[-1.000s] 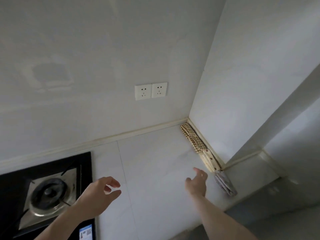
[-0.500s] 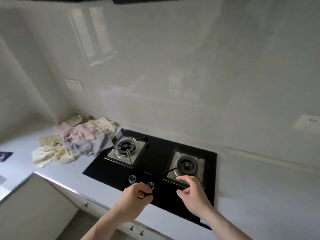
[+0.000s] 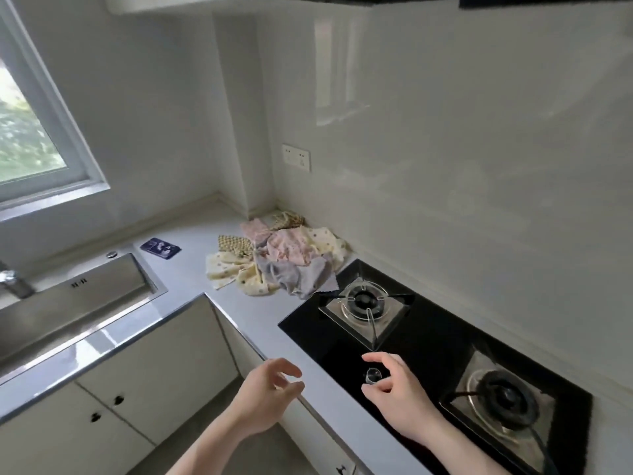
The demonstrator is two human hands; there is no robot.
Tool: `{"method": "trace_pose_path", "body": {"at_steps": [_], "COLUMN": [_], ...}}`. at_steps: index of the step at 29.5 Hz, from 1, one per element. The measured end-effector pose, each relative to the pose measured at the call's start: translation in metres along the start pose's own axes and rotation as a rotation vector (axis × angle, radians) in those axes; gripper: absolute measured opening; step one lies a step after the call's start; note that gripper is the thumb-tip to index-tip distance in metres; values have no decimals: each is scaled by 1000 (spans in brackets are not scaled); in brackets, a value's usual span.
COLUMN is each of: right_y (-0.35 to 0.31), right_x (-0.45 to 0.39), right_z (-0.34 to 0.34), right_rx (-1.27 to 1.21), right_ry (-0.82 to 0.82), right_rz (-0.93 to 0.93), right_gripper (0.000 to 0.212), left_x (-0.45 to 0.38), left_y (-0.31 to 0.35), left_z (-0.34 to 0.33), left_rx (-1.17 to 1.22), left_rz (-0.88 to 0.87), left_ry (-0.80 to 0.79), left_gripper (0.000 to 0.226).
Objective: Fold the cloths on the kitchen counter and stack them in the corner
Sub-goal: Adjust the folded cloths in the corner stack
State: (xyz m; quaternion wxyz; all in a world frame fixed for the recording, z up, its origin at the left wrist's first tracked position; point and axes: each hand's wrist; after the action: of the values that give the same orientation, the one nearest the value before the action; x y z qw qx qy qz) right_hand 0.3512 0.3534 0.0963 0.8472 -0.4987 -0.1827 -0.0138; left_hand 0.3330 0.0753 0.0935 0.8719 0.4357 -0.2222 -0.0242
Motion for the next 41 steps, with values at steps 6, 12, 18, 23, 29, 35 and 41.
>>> {"method": "trace_pose_path", "body": {"at_steps": [6,12,18,23,29,35,41], "right_y": [-31,-59,-75,-80,-79,-52,-3], "right_x": [-71,-140,-192,-229,-272,-332,-380], "right_z": [-5,-10,-33,-52,-83,-111,-133], "right_rx": [15,86,94,65,44,98,219], "right_ry": [-64,-94,-102,-33,106,167,183], "right_rz": [53,90,122,72,-25,-88,-46], "right_gripper": [42,42,42,43,43,41,36], "left_x": [-42,-69,-100,-162,-262,-342,-411], "left_y": [-2,-16,-40,-48,-67,-101,-150], "left_z": [46,92,137,178,209,204,162], "left_rx": [-33,-48,-118,-234,-441,-608,-720], "left_rz": [11,38,82,31,-78,-167,-372], "left_ry": [59,159,165,15,-139,-210,-231], "left_gripper": [9,9,11,12,24,41,56]}}
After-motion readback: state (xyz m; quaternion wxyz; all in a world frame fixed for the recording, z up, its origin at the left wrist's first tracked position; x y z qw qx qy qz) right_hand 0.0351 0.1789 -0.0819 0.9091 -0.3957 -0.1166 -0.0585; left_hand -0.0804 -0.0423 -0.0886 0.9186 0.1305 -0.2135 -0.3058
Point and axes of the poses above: each hand's wrist, its own x-axis away from the middle knuckle, its own z-axis out of the back of the hand, y = z × x, and after that the axes turned 8 degrees about -y, right-handed
